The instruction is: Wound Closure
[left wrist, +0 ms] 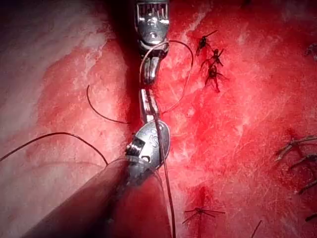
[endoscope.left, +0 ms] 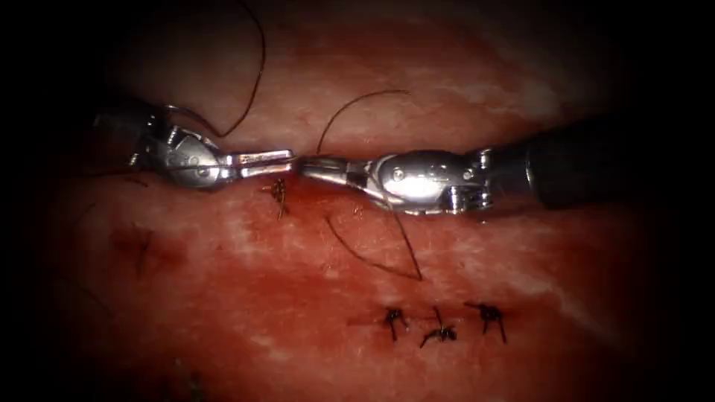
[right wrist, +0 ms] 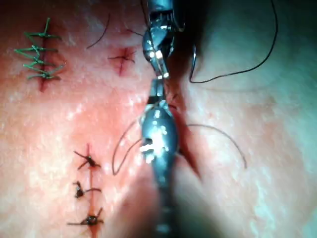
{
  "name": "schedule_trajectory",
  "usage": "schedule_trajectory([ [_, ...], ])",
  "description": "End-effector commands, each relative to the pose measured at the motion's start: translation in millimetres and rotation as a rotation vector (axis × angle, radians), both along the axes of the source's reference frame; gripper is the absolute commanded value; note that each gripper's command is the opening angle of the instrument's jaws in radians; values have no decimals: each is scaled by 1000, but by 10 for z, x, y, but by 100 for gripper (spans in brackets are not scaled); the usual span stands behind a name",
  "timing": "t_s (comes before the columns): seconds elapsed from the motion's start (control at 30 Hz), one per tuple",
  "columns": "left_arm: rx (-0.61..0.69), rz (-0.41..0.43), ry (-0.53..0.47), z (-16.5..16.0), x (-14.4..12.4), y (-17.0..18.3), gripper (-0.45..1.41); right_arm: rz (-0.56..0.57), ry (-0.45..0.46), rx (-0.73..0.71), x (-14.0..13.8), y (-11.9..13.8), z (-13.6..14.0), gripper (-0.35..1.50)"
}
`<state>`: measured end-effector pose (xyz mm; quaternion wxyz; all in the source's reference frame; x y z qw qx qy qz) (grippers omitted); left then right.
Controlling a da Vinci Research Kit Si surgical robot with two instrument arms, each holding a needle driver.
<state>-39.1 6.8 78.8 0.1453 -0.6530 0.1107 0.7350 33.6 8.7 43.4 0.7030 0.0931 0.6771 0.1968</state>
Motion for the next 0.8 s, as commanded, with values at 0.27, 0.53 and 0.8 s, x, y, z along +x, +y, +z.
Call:
schedule_trajectory([
  [0.27,22,8,11,4,-15,-24,-45,110,-25,38,17,-6,6,24],
  [0.53,50,58,-2,-31,-37,-63,-45,193,-133,47,20,-3,13,94],
  [0.8,62,68,-12,-86,-34,-52,-45,23,-253,53,22,-22,37,110],
])
